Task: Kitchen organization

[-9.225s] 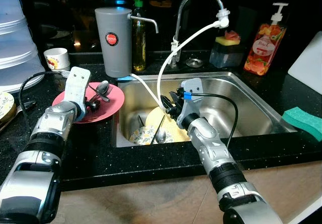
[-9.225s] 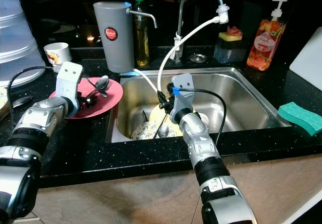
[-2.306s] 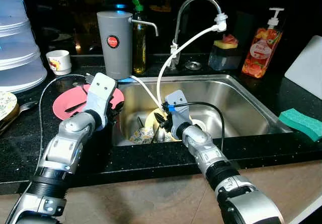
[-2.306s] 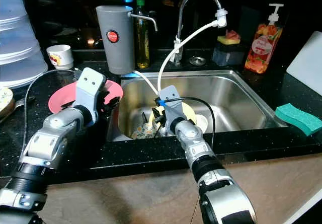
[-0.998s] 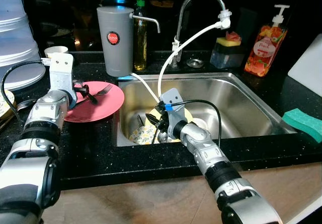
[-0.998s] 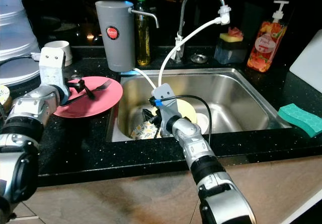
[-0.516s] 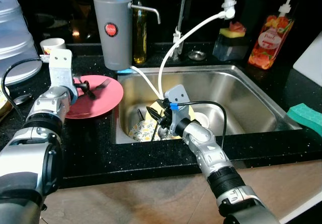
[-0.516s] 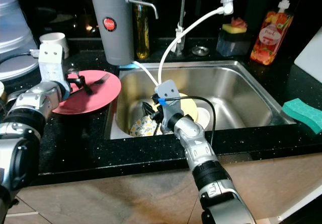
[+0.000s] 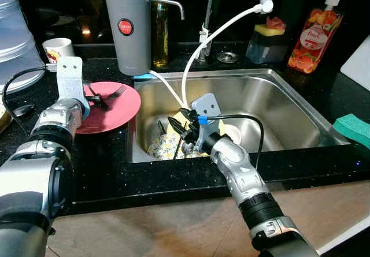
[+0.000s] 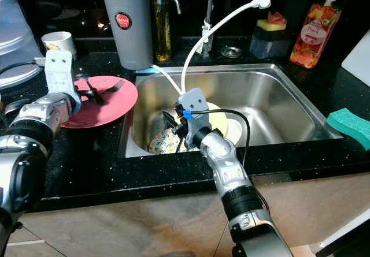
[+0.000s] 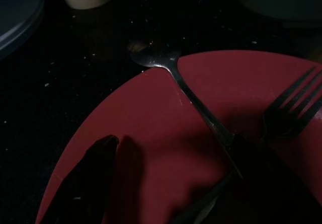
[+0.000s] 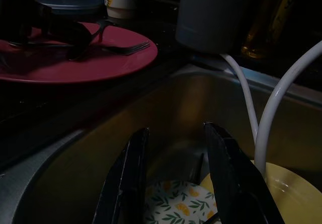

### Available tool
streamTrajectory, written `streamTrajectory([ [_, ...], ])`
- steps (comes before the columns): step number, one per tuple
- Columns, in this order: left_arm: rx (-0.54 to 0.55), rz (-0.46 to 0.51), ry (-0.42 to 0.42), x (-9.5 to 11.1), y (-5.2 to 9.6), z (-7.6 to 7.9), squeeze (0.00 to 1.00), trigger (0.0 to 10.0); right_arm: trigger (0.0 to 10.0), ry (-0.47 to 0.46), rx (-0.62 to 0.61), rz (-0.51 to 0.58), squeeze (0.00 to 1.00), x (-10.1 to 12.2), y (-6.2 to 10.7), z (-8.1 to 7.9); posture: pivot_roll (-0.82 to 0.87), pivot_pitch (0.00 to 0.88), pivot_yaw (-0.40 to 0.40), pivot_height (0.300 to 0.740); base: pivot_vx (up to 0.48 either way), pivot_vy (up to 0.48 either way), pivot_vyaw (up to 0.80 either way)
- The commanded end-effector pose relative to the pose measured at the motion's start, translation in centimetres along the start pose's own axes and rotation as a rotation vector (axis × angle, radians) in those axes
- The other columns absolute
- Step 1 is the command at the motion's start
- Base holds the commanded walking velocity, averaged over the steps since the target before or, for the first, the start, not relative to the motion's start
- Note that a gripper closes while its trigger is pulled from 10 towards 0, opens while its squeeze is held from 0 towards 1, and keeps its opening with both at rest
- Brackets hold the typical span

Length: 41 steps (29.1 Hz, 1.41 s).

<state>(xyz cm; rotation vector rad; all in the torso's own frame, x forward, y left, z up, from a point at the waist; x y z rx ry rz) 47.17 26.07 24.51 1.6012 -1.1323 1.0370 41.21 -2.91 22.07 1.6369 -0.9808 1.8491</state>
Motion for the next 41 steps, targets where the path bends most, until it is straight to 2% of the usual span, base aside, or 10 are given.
streamTrajectory([
  [1, 0.019, -0.062, -0.029, -1.1, 0.1, -0.7, 0.0, 10.0, 10.0, -0.048, -0.017, -0.052, 0.0, -2.0, 0.7, 0.2, 0.06, 0.165, 0.018, 0.74, 0.0, 0.0, 0.0],
  [9, 0.024, -0.071, -0.035, -1.4, 0.1, -1.1, 0.0, 10.0, 10.0, -0.05, -0.011, -0.054, 0.0, -1.8, 0.5, 0.2, 0.06, 0.164, 0.017, 0.74, 0.0, 0.0, 0.0],
  [10, 0.024, -0.072, -0.034, -1.4, 0.1, -1.1, 0.0, 4.5, 10.0, -0.049, -0.01, -0.054, 0.0, -1.8, 0.5, 0.2, 0.06, 0.166, 0.013, 0.74, 0.0, 0.0, 0.0],
  [11, 0.022, -0.071, -0.03, -1.4, 0.1, -1.1, 0.0, 0.0, 10.0, -0.05, -0.01, -0.054, 0.0, -1.8, 0.5, 0.2, 0.06, 0.166, 0.013, 0.74, 0.0, 0.0, 0.0],
  [32, 0.014, -0.067, -0.007, -1.5, 0.1, -0.8, 0.0, 0.0, 10.0, -0.048, -0.01, -0.054, 0.0, -1.6, 0.5, 0.5, 0.06, 0.154, 0.009, 0.74, 0.0, 0.0, 0.0],
  [37, 0.038, -0.024, -0.01, -0.3, 0.1, -1.1, 0.0, 0.0, 10.0, -0.048, -0.013, -0.048, 0.0, -1.3, 0.4, 0.7, 0.05, 0.145, 0.004, 0.74, 0.0, 0.0, 0.0],
  [39, 0.047, 0.027, -0.037, 1.0, 0.2, -1.2, 0.0, 0.0, 10.0, -0.048, -0.014, -0.04, 0.0, -1.0, 0.3, 0.8, 0.05, 0.139, 0.003, 0.74, 0.0, 0.0, 0.0],
  [40, 0.047, 0.027, -0.037, 1.0, 0.2, -1.2, 0.0, 0.0, 10.0, -0.048, -0.014, -0.04, 0.0, -1.0, 0.3, 0.8, 0.05, 0.139, 0.003, 0.74, 0.0, 0.0, 0.0],
  [41, 0.052, 0.065, -0.061, 2.1, 0.2, -1.2, 0.0, 0.0, 10.0, -0.05, -0.016, -0.032, 0.0, -0.7, 0.2, 0.9, 0.05, 0.134, 0.004, 0.74, 0.0, 0.0, 0.0],
])
Point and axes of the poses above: a point about 5 cm out from each wrist's last joint towards the gripper, its own y axis pointing back from the gripper into the wrist, its own x axis along the axis of the wrist's last joint, z = x × y, the point moved 6 cm from there along -y, pointing out of the wrist towards the gripper, and after that the axes turned 11 degrees about -y, right-handed, at the moved point
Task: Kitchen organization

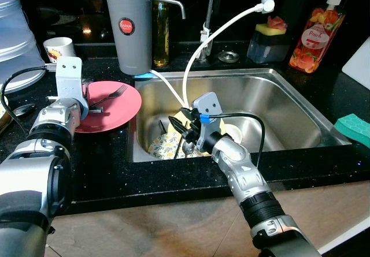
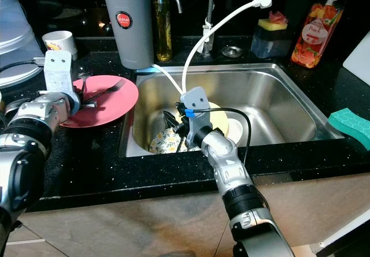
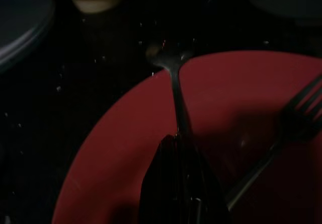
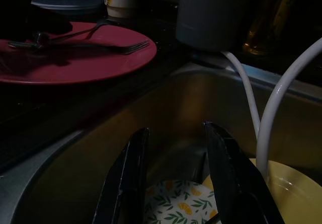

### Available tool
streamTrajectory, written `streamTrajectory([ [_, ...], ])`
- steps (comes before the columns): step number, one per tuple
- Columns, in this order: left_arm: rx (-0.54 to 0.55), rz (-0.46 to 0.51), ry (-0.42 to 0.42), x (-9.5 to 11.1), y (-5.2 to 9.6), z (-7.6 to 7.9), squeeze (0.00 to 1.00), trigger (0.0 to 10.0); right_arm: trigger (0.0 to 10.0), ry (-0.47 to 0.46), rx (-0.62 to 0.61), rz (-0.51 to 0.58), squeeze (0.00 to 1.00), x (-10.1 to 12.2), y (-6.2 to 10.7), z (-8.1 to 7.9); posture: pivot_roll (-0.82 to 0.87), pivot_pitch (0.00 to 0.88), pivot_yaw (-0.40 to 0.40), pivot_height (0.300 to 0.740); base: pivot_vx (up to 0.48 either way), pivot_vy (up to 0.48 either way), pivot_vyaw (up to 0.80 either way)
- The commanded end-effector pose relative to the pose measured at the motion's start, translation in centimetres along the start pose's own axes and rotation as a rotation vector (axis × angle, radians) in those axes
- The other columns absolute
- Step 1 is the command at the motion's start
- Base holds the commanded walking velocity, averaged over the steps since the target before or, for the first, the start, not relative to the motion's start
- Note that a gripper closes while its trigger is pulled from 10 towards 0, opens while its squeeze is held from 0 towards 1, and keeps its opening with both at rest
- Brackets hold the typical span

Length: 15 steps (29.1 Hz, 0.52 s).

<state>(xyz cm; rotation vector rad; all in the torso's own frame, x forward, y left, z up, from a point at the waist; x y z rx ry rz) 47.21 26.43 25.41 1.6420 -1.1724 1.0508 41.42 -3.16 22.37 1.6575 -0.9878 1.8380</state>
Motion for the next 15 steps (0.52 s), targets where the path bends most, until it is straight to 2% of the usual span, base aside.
streamTrajectory([
  [1, 0.02, 0.037, -0.021, 1.3, 0.1, -0.7, 0.0, 0.0, 10.0, -0.031, -0.018, -0.032, 0.0, -1.0, 0.3, 0.5, 0.05, 0.134, 0.004, 0.74, 0.0, 0.0, 0.0],
  [2, 0.029, 0.084, -0.04, 2.7, 0.2, -0.7, 0.0, 0.0, 10.0, -0.034, -0.022, -0.024, 0.0, -0.8, 0.3, 0.7, 0.05, 0.128, 0.005, 0.74, 0.0, 0.0, 0.0],
  [3, 0.029, 0.084, -0.04, 2.7, 0.2, -0.7, 0.0, 0.0, 10.0, -0.034, -0.022, -0.024, 0.0, -0.8, 0.3, 0.7, 0.05, 0.128, 0.005, 0.74, 0.0, 0.0, 0.0],
  [4, 0.037, 0.134, -0.045, 4.2, 0.4, -0.5, 0.0, 0.0, 10.0, -0.038, -0.026, -0.017, 0.0, -0.6, 0.3, 0.8, 0.05, 0.12, 0.005, 0.74, 0.0, 0.0, 0.0],
  [5, 0.037, 0.134, -0.045, 4.2, 0.4, -0.5, 0.0, 0.0, 10.0, -0.038, -0.026, -0.017, 0.0, -0.6, 0.3, 0.8, 0.05, 0.12, 0.005, 0.74, 0.0, 0.0, 0.0],
  [7, 0.031, 0.22, -0.043, 6.4, 0.8, 0.6, 0.0, 0.0, 10.0, -0.041, -0.028, -0.01, 0.0, -0.4, 0.3, 0.9, 0.05, 0.102, 0.004, 0.74, 0.0, 0.0, 0.0],
  [8, 0.014, 0.23, -0.048, 6.5, 0.8, 1.3, 0.0, 0.0, 10.0, -0.04, -0.027, -0.008, 0.0, -0.3, 0.3, 0.8, 0.04, 0.098, -0.001, 0.74, 0.0, 0.0, 0.0],
  [11, 0.004, 0.222, -0.05, 6.1, 0.8, 1.7, 0.0, 0.0, 10.0, -0.04, -0.025, -0.007, 0.0, -0.3, 0.2, 0.8, 0.04, 0.097, -0.003, 0.74, 0.0, 0.0, 0.0],
  [12, 0.006, 0.198, -0.028, 5.3, 0.6, 1.6, 0.0, 0.0, 10.0, -0.04, -0.023, -0.007, 0.0, -0.3, 0.2, 0.8, 0.05, 0.093, -0.012, 0.74, 0.0, 0.0, 0.0],
  [13, 0.014, 0.158, 0.005, 4.0, 0.4, 1.2, 1.0, 6.7, 10.0, -0.041, -0.019, -0.008, 0.0, -0.3, 0.1, 0.8, 0.05, 0.094, -0.015, 0.74, 0.0, 0.0, 0.0],
  [14, 0.023, 0.138, 0.038, 3.2, 0.3, 0.9, 1.0, 10.0, 10.0, -0.041, -0.015, -0.01, 0.0, -0.3, 0.1, 0.7, 0.05, 0.094, -0.015, 0.74, 0.0, 0.0, 0.0],
  [15, 0.023, 0.138, 0.038, 3.2, 0.3, 0.9, 1.0, 10.0, 10.0, -0.041, -0.015, -0.01, 0.0, -0.3, 0.1, 0.7, 0.05, 0.094, -0.015, 0.74, 0.0, 0.0, 0.0],
])
Point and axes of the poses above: a point about 5 cm out from each wrist's last joint towards the gripper, its own y axis pointing back from the gripper into the wrist, its own x axis along the axis of the wrist's last joint, z = x × y, the point moved 6 cm from there along -y, pointing out of the wrist towards the gripper, and after that the axes turned 11 degrees about -y, right-handed, at the moved point
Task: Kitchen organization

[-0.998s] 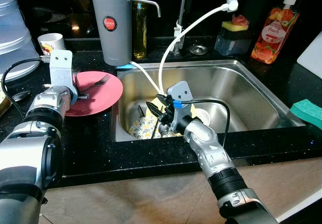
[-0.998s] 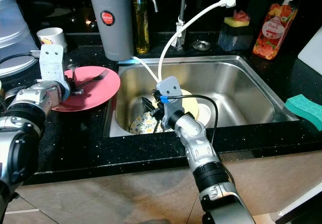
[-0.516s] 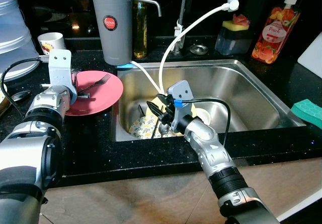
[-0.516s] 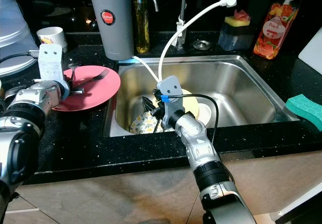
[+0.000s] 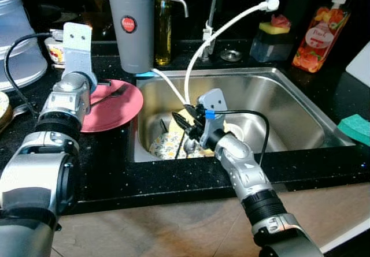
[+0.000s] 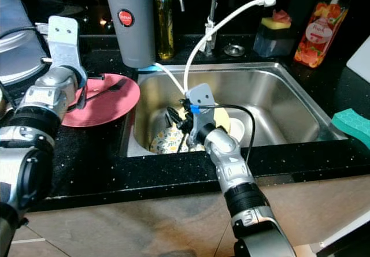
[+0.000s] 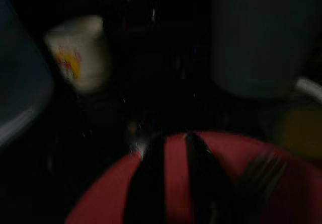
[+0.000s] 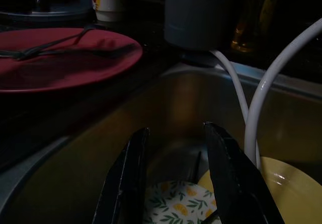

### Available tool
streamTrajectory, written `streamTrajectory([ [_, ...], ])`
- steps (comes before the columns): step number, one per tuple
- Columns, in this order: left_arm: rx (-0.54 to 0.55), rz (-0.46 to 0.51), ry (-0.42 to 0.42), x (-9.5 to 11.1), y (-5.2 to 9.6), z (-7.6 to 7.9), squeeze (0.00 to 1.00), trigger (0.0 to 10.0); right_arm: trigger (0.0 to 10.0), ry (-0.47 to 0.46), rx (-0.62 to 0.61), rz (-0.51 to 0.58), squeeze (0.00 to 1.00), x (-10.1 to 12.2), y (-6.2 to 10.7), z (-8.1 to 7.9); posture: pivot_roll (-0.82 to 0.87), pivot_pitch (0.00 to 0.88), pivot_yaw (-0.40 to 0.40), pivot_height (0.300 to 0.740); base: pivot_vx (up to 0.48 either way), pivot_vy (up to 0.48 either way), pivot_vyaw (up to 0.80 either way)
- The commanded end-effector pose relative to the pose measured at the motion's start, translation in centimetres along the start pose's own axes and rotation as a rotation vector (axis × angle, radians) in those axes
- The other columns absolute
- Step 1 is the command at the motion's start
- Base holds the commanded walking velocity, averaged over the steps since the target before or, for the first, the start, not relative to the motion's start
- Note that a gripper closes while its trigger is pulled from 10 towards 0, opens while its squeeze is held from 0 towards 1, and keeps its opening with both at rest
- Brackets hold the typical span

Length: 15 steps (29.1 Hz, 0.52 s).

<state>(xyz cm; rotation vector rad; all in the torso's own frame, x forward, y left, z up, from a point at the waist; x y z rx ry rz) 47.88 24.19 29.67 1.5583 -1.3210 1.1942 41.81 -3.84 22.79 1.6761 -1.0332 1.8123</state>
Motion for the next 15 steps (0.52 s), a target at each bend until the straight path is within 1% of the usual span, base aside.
streamTrajectory([
  [1, 0.008, -0.059, 0.032, -2.1, 0.1, -0.3, 1.0, 10.0, 10.0, -0.009, 0.007, -0.029, 0.0, -0.8, 0.0, -0.1, 0.05, 0.092, -0.021, 0.74, 0.0, 0.0, 0.0],
  [2, 0.013, -0.066, 0.055, -2.4, 0.1, -0.5, 1.0, 10.0, 10.0, -0.009, 0.01, -0.032, 0.0, -0.9, 0.0, -0.2, 0.05, 0.092, -0.021, 0.74, 0.0, 0.0, 0.0],
  [4, 0.013, -0.066, 0.055, -2.4, 0.1, -0.5, 1.0, 10.0, 10.0, -0.009, 0.01, -0.032, 0.0, -0.9, 0.0, -0.2, 0.05, 0.092, -0.021, 0.74, 0.0, 0.0, 0.0],
  [5, 0.02, -0.074, 0.076, -2.7, 0.1, -0.7, 1.0, 10.0, 10.0, -0.009, 0.013, -0.035, 0.0, -1.0, -0.1, -0.3, 0.05, 0.092, -0.021, 0.74, 0.0, 0.0, 0.0],
  [8, 0.022, -0.088, 0.076, -3.0, 0.1, -0.9, 1.0, 10.0, 10.0, -0.008, 0.016, -0.037, 0.0, -1.1, -0.1, -0.4, 0.04, 0.092, -0.022, 0.74, 0.0, 0.0, 0.0],
  [9, 0.028, -0.102, 0.081, -3.3, 0.1, -1.2, 1.0, 10.0, 10.0, -0.007, 0.019, -0.038, 0.0, -1.2, 0.0, -0.5, 0.04, 0.096, -0.017, 0.74, 0.0, 0.0, 0.0],
  [11, 0.04, -0.116, 0.061, -3.6, 0.2, -1.8, 1.0, 10.0, 10.0, -0.007, 0.021, -0.038, 0.0, -1.2, 0.1, -0.6, 0.03, 0.099, -0.014, 0.74, 0.0, 0.0, 0.0],
  [13, 0.041, -0.123, 0.056, -3.6, 0.2, -2.0, 1.0, 10.0, 10.0, -0.007, 0.021, -0.039, 0.0, -1.3, 0.3, -0.6, 0.03, 0.104, -0.011, 0.74, 0.0, 0.0, 0.0],
  [15, 0.037, -0.14, 0.031, -3.8, 0.2, -2.0, 1.0, 10.0, 10.0, -0.012, 0.019, -0.043, 0.0, -1.3, 0.4, -0.6, 0.03, 0.114, -0.008, 0.74, 0.0, 0.0, 0.0],
])
Point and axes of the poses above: a point about 5 cm out from each wrist's last joint towards the gripper, its own y axis pointing back from the gripper into the wrist, its own x axis along the axis of the wrist's last joint, z = x × y, the point moved 6 cm from there along -y, pointing out of the wrist towards the gripper, and after that the axes turned 11 degrees about -y, right-handed, at the moved point
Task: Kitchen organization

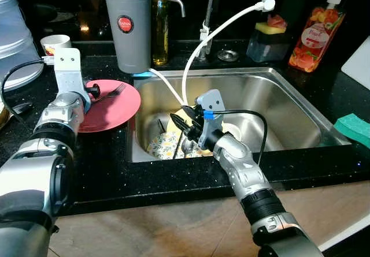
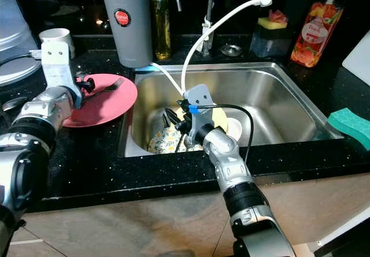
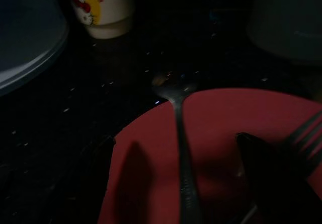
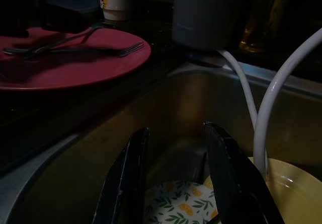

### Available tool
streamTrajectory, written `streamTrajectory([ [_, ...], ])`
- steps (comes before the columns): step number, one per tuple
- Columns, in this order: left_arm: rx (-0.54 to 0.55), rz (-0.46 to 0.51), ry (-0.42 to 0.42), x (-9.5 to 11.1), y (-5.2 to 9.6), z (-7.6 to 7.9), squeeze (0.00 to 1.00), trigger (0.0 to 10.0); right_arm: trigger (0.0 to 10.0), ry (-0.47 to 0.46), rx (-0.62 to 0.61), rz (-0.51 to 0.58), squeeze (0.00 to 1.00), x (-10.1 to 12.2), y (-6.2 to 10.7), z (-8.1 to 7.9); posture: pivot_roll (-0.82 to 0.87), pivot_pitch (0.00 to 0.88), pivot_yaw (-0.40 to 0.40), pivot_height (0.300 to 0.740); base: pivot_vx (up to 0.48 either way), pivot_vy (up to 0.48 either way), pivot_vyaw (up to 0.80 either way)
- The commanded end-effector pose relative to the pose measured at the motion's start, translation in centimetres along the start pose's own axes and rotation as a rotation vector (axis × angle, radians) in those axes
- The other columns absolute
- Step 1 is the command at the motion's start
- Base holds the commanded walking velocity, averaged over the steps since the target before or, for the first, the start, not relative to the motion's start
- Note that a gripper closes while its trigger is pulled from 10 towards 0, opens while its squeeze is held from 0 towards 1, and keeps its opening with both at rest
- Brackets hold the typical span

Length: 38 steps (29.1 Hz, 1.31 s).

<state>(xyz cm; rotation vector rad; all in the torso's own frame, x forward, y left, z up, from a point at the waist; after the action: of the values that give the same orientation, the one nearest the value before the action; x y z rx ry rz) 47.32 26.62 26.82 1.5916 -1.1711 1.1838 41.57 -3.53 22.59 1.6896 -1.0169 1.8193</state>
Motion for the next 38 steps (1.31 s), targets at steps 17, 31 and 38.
streamTrajectory([
  [17, 0.012, -0.109, -0.249, -1.8, 0.2, -1.8, 1.0, 10.0, 10.0, -0.035, -0.131, -0.049, 0.0, -1.6, 1.0, 1.5, 0.03, 0.181, 0.026, 0.74, 0.0, 0.0, 0.0],
  [31, -0.008, -0.127, -0.216, -2.2, 0.2, -2.0, 0.0, 10.0, 10.0, 0.111, -0.297, 0.103, 0.0, 4.3, 1.0, 6.6, 0.04, 0.258, 0.044, 0.74, 0.0, 0.0, 0.0],
  [38, -0.044, -0.066, -0.15, -0.6, 0.1, -0.9, 0.0, 9.9, 10.0, 0.164, -0.305, 0.114, 0.0, 5.6, 0.5, 7.5, 0.04, 0.287, 0.042, 0.74, 0.0, 0.0, 0.0],
])
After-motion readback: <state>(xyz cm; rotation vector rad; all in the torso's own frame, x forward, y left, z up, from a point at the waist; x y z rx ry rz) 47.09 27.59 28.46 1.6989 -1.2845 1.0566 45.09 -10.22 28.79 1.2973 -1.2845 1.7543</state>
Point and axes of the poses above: a point about 5 cm out from each wrist's last joint towards the gripper, its own y axis pointing back from the gripper into the wrist, its own x axis along the axis of the wrist's last joint, z = x × y, the point moved 6 cm from there along -y, pointing out of the wrist towards the gripper, and after that the axes turned 11 degrees about -y, right-handed, at the moved point
